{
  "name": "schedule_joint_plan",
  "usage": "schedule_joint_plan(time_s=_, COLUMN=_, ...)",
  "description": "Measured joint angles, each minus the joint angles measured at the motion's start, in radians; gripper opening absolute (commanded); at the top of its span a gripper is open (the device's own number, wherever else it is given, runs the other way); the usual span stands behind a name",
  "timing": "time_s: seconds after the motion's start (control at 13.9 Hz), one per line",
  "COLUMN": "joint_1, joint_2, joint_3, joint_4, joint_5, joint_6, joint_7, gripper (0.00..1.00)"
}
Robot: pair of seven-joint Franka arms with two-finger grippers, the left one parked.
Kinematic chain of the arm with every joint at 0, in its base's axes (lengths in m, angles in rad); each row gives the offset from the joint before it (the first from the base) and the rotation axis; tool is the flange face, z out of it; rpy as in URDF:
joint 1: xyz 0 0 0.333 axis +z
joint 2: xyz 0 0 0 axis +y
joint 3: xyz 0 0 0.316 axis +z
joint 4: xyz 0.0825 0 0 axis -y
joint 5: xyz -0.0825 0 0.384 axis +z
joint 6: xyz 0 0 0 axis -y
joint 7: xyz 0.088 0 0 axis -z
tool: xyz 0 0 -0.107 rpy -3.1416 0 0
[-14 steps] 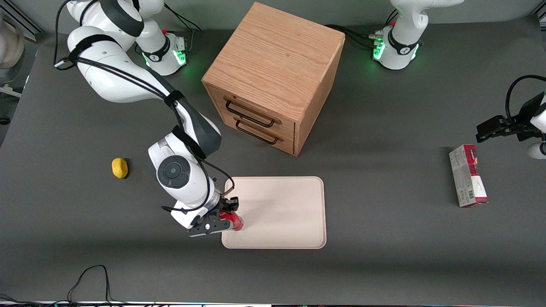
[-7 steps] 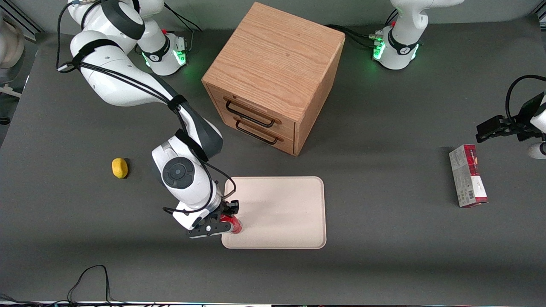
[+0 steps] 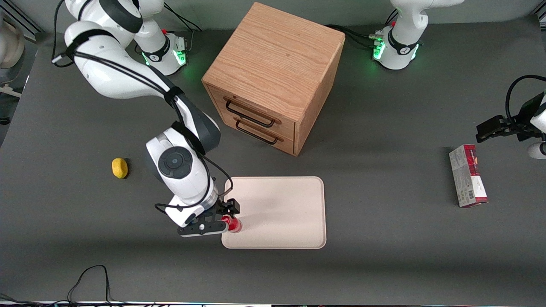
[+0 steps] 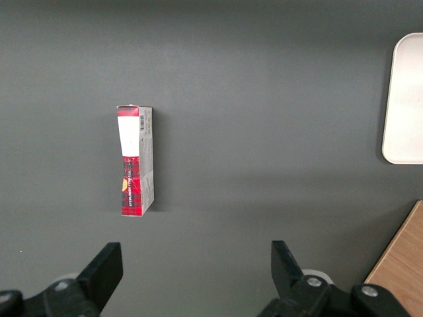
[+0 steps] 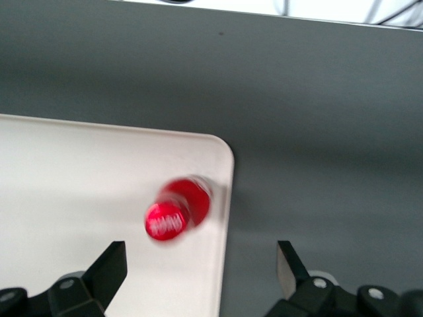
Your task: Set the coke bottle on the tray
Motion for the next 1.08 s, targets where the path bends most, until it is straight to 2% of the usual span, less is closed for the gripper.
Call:
schedule_joint_plan(time_s=0.14, joint_1=0.008, joint_2=-0.116, joint_3=-0.098, joint_4=-0.046, joint_5=0.159, joint_6=-0.071, joint_7=-0.049, gripper=1.00)
schedule_joint_plan(time_s=0.29, joint_1=0.007, joint_2=-0.257, joint_3=-0.238, joint_4=-0.111, joint_5=0.313, joint_6=-0.153, joint_7=-0.189, gripper=1.00)
schedule_joint_plan(time_s=0.5, joint_1=-0.004, joint_2=-0.469, joint_3=-0.439, joint_4=-0.252, joint_5=0.448, joint_6=-0.240, joint_7=-0.336, gripper=1.00)
schedule_joint_plan(time_s=0.72, joint_1=0.015, joint_2=-0.677, joint_3=-0.587, joint_4=-0.473, joint_5=0.485, joint_6=-0.239, joint_7=-0.415, gripper=1.00)
schedule_joint_plan(time_s=1.08, joint_1=0.039, joint_2=-0.959, joint_3=-0.623, joint_4=-0.713, joint_5=0.487, joint_6=-0.256, joint_7=-0.420, gripper=1.00)
